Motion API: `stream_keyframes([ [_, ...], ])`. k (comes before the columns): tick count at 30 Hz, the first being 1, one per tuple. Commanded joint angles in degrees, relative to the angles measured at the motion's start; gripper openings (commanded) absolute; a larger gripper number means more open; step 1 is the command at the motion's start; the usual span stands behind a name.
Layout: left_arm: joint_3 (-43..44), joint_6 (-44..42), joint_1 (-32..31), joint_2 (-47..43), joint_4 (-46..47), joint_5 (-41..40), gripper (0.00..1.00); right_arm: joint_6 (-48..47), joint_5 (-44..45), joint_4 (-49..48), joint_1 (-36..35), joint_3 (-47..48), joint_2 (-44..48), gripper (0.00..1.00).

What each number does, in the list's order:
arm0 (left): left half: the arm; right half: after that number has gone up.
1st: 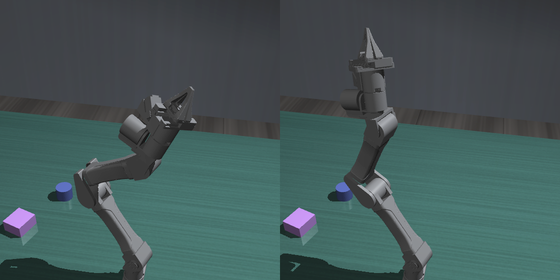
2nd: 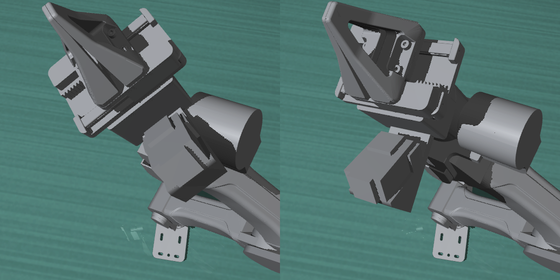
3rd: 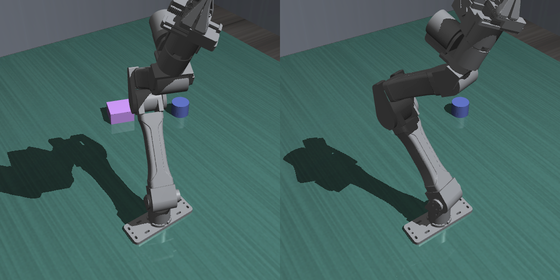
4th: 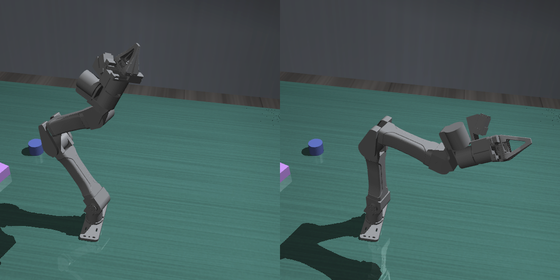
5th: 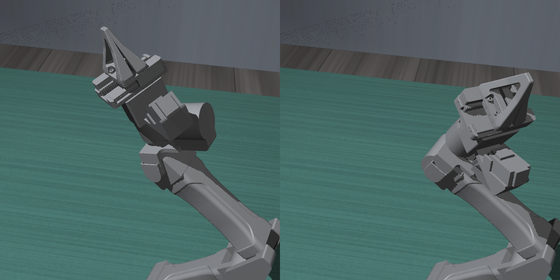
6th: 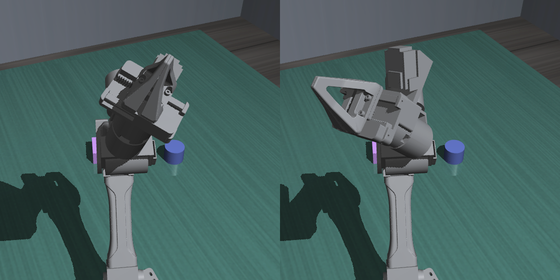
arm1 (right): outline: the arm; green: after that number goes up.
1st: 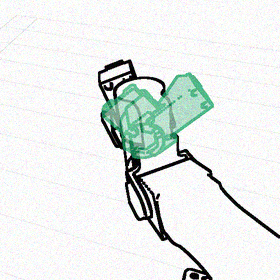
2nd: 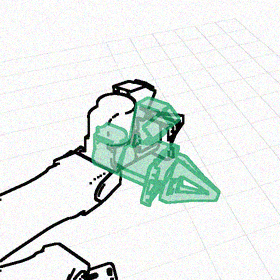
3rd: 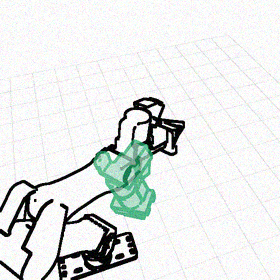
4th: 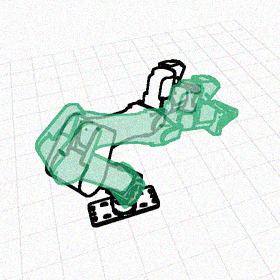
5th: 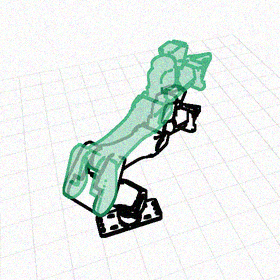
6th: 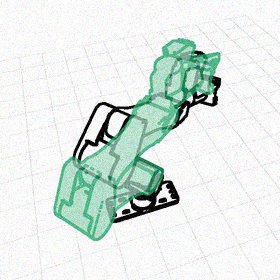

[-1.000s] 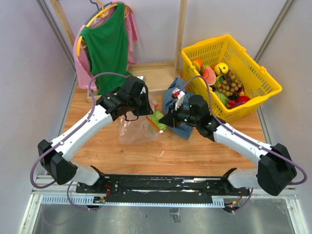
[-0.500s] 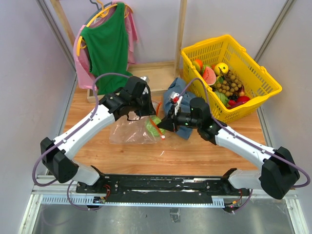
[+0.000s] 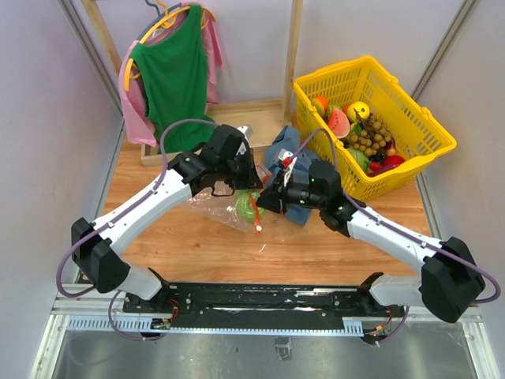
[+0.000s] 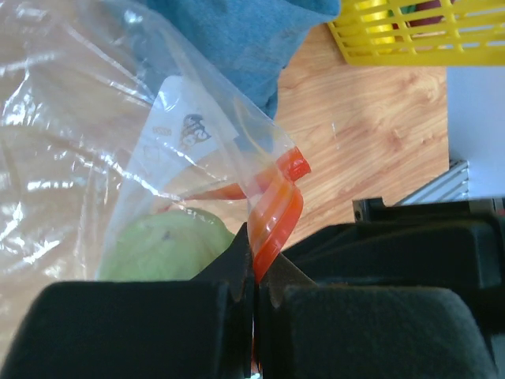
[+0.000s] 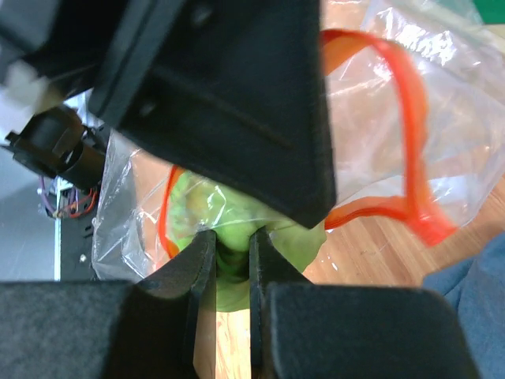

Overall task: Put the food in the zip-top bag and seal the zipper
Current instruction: Place the fake vegetable in the zipper food storage bag.

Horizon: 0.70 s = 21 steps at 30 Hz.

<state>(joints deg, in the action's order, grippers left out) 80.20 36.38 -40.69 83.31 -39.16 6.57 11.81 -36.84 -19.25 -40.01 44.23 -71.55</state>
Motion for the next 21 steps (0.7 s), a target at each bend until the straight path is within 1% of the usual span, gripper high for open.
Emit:
stream_keyframes([
  [1, -2.0, -0.7, -1.2, -2.4, 2.1, 2.4, 0.00, 7.6, 6.2, -6.9, 2.4, -0.4, -0.5, 0.01],
  [4, -4.8, -0.4, -1.2, -5.8, 2.9, 0.9, 0.00, 14.7, 6.7, -12.1, 5.3, -3.0, -0.1, 0.01],
  [6, -6.9, -0.2, -1.2, -7.6, 3.8, 0.4, 0.00, 18.5, 6.7, -13.9, 6.7, -3.7, 0.3, 0.01],
  [10, -10.4, 0.7, -1.2, -9.6, 4.6, -2.9, 0.00, 23.0, 5.4, -16.1, 7.3, -4.0, 1.4, 0.01],
  [12, -12.1, 1.4, -1.2, -10.1, 6.0, -2.9, 0.00, 24.6, 5.4, -16.7, 7.3, -4.3, 2.0, 0.01],
  [16, -15.8, 3.0, -1.2, -11.5, 12.2, 1.5, 0.00, 24.1, 6.4, -16.0, 7.2, -4.9, 2.7, 0.01],
  [19, -15.9, 4.7, -1.2, -12.1, 12.6, 1.2, 0.00, 22.1, 11.3, -11.9, 7.1, -5.9, 4.2, 0.01],
  [21, -16.4, 5.7, -1.2, -12.8, 13.0, 0.3, 0.00, 21.7, 13.7, -11.3, 7.1, -6.9, 4.8, 0.01],
])
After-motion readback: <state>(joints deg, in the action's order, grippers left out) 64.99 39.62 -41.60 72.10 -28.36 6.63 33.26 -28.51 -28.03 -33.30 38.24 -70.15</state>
